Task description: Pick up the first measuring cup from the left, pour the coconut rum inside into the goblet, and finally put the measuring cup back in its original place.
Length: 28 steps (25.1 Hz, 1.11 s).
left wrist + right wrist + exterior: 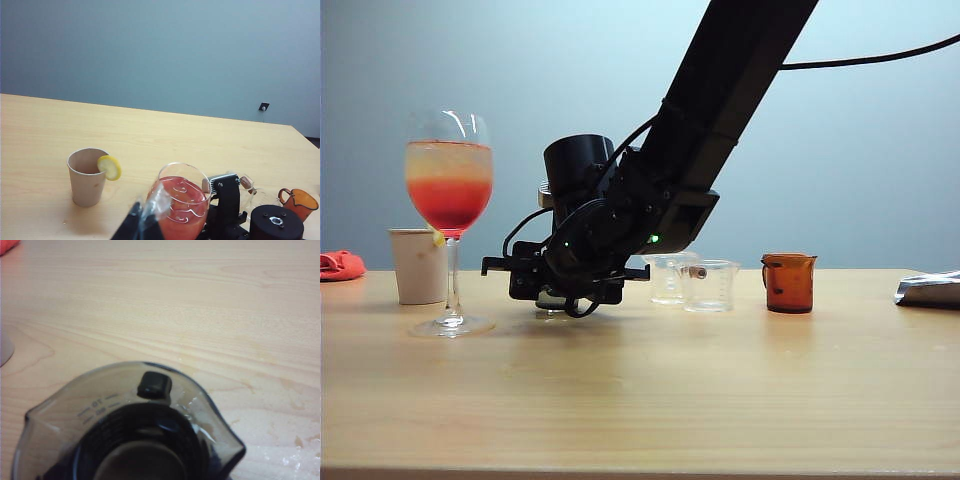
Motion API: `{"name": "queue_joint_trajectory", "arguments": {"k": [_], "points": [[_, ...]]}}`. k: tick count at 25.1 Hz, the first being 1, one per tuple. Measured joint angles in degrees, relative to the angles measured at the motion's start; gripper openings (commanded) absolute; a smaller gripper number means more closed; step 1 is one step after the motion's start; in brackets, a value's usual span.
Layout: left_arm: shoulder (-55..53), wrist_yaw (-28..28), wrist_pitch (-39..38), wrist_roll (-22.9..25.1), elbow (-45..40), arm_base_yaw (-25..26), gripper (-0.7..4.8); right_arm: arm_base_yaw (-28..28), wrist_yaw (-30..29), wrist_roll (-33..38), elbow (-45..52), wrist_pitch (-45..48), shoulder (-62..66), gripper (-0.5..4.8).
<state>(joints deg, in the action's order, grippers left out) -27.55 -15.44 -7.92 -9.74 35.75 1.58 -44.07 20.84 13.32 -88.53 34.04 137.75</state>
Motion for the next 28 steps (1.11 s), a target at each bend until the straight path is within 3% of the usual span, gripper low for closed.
{"name": "queue_joint_trajectory", "arguments": {"k": [14,24,28], "points": [[-0.02,0.0,0.0,0.0,0.0,0.0,-0.05,1.25,-0.26,-5.9,0.33,-5.49,-10.14,-0.01],[-0.02,0.0,0.0,0.0,0.0,0.0,-0.05,4.57,-3.3,-6.4,0.35,-9.73,-15.69,-0.01],[-0.04,-0.04,0.0,0.0,0.0,0.0,-0.05,4.72,-7.1,-10.12,0.39,-11.04,-17.4,-0.01]]}}
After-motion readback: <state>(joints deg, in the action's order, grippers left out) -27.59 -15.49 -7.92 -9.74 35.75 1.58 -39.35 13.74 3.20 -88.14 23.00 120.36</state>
